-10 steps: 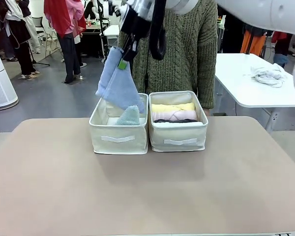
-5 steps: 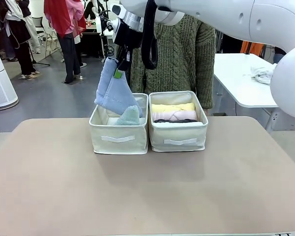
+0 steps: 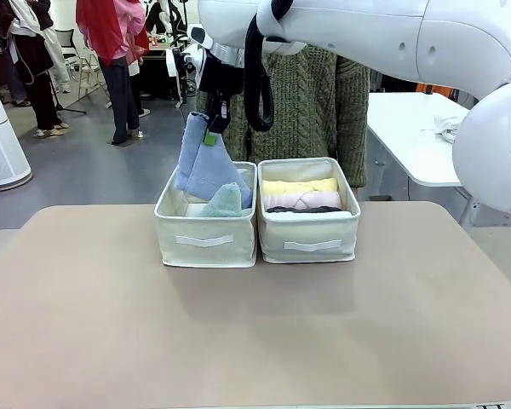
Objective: Sort the towels based on their folding style.
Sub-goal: Pick up another triangle-folded towel from the table and place it in the left Fabric basket.
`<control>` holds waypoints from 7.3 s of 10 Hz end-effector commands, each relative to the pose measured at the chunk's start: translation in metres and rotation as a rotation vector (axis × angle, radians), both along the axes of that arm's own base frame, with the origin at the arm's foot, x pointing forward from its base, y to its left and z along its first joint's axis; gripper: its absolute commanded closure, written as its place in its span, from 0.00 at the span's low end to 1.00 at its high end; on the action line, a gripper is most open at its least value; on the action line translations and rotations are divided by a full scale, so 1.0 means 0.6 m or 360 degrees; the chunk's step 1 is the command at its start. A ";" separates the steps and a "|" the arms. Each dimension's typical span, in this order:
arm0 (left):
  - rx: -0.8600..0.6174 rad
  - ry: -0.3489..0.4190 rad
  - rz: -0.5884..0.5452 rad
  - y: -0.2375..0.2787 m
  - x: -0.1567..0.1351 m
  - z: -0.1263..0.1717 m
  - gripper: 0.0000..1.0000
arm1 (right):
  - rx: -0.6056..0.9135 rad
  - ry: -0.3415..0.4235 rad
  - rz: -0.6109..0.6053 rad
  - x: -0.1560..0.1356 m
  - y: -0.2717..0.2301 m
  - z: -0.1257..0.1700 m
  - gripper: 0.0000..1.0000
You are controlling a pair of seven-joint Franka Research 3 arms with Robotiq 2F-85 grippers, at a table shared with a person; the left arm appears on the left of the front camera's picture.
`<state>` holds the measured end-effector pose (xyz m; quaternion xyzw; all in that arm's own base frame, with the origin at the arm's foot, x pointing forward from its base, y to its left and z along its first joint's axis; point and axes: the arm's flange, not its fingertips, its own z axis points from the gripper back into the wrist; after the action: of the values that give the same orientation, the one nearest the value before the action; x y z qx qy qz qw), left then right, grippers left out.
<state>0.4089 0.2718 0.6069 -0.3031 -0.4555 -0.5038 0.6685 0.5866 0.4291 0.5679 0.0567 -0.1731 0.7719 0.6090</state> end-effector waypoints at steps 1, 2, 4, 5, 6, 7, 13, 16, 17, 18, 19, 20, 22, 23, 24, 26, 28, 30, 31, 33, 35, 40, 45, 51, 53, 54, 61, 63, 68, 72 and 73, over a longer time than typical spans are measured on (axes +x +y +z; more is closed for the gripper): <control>-0.0001 -0.0006 0.0002 0.000 -0.003 0.002 0.00 | -0.0042 -0.0006 -0.0050 0.021 0.018 0.011 0.83; -0.0001 -0.0006 0.0002 0.000 -0.003 0.002 0.00 | -0.0042 0.0017 -0.0042 0.023 0.020 0.003 0.83; -0.0001 -0.0006 0.0002 0.000 -0.003 0.002 0.00 | -0.0010 0.0057 -0.0050 0.032 0.018 -0.005 0.83; -0.0001 -0.0006 0.0002 0.000 -0.003 0.002 0.00 | 0.0004 0.0074 -0.0063 0.038 0.017 -0.006 0.83; -0.0001 -0.0006 0.0002 0.000 -0.003 0.002 0.00 | 0.0006 0.0087 -0.0067 0.039 0.016 -0.011 0.83; -0.0001 -0.0006 0.0002 0.000 -0.003 0.002 0.00 | 0.0014 0.0094 -0.0071 0.042 0.017 -0.013 0.83; -0.0001 -0.0006 0.0002 0.000 -0.003 0.002 0.00 | 0.0044 0.0219 -0.0078 0.056 0.028 -0.055 0.83; -0.0001 -0.0006 0.0002 0.000 -0.003 0.002 0.00 | -0.0012 0.0268 -0.0080 0.061 0.037 -0.084 0.83; -0.0001 -0.0006 0.0002 0.000 -0.003 0.002 0.00 | -0.0025 0.0282 -0.0079 0.063 0.040 -0.092 0.83; -0.0001 -0.0006 0.0002 0.000 -0.003 0.002 0.00 | -0.0034 0.0297 -0.0073 0.064 0.043 -0.100 0.83; -0.0001 -0.0006 0.0002 0.000 -0.003 0.002 0.00 | -0.0042 0.0308 -0.0070 0.065 0.046 -0.107 0.83; -0.0001 -0.0006 0.0002 0.000 -0.003 0.002 0.00 | -0.0043 0.0335 -0.0058 0.066 0.049 -0.115 0.83; -0.0001 -0.0006 0.0002 0.000 -0.003 0.002 0.00 | -0.0069 0.0378 -0.0038 0.067 0.055 -0.130 0.83; -0.0001 -0.0006 0.0002 0.000 -0.003 0.002 0.00 | -0.0073 0.0387 -0.0032 0.067 0.056 -0.134 0.83; -0.0001 -0.0006 0.0002 0.000 -0.003 0.002 0.00 | -0.0065 0.0407 -0.0028 0.068 0.058 -0.139 0.83; -0.0001 -0.0006 0.0002 0.000 -0.003 0.002 0.00 | -0.0064 0.0429 -0.0021 0.068 0.059 -0.146 0.83; -0.0001 -0.0006 0.0002 0.000 -0.003 0.002 0.00 | -0.0061 0.0434 -0.0013 0.068 0.059 -0.147 0.83; -0.0001 -0.0006 0.0002 0.000 -0.003 0.002 0.00 | -0.0068 0.0433 -0.0009 0.068 0.060 -0.151 0.83; -0.0001 -0.0006 0.0002 0.000 -0.003 0.002 0.00 | -0.0087 0.0428 -0.0014 0.070 0.061 -0.161 0.83; -0.0001 -0.0006 0.0002 0.000 -0.003 0.002 0.00 | -0.0099 0.0418 -0.0013 0.073 0.065 -0.175 0.83; -0.0001 -0.0006 0.0002 0.000 -0.003 0.002 0.00 | -0.0125 0.0430 -0.0001 0.071 0.071 -0.186 0.83; -0.0001 -0.0006 0.0002 0.000 -0.003 0.002 0.00 | -0.0110 0.0423 0.0016 0.069 0.075 -0.184 0.65; -0.0001 -0.0006 0.0002 0.000 -0.003 0.002 0.00 | -0.0100 0.0413 0.0020 0.073 0.075 -0.181 0.20; -0.0001 -0.0006 0.0002 0.000 -0.003 0.002 0.00 | -0.0072 0.0404 0.0018 0.075 0.074 -0.175 0.00; -0.0001 -0.0006 0.0002 0.000 -0.003 0.002 0.00 | -0.0067 0.0400 0.0016 0.075 0.075 -0.173 0.00; -0.0001 -0.0006 0.0002 0.000 -0.003 0.002 0.00 | -0.0067 0.0395 0.0009 0.075 0.075 -0.172 0.00; -0.0001 -0.0006 0.0002 0.000 -0.003 0.002 0.00 | -0.0122 0.0281 -0.0081 0.059 0.046 -0.081 0.00; -0.0001 -0.0006 0.0002 0.000 -0.003 0.002 0.00 | -0.0130 0.0277 -0.0144 0.034 0.011 -0.025 0.00; -0.0001 -0.0006 0.0002 0.000 -0.003 0.002 0.00 | -0.0067 0.0365 -0.0366 -0.084 -0.154 0.019 0.00; -0.0001 -0.0006 0.0002 0.000 -0.003 0.002 0.00 | 0.0018 0.0312 -0.0537 -0.180 -0.266 0.020 0.00; -0.0001 -0.0006 0.0002 0.000 -0.003 0.002 0.00 | 0.0034 0.0312 -0.0575 -0.192 -0.286 0.018 0.00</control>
<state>0.4088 0.2723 0.6064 -0.3034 -0.4555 -0.5032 0.6688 0.5109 0.2790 0.6038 0.1029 -0.1086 0.6403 0.7534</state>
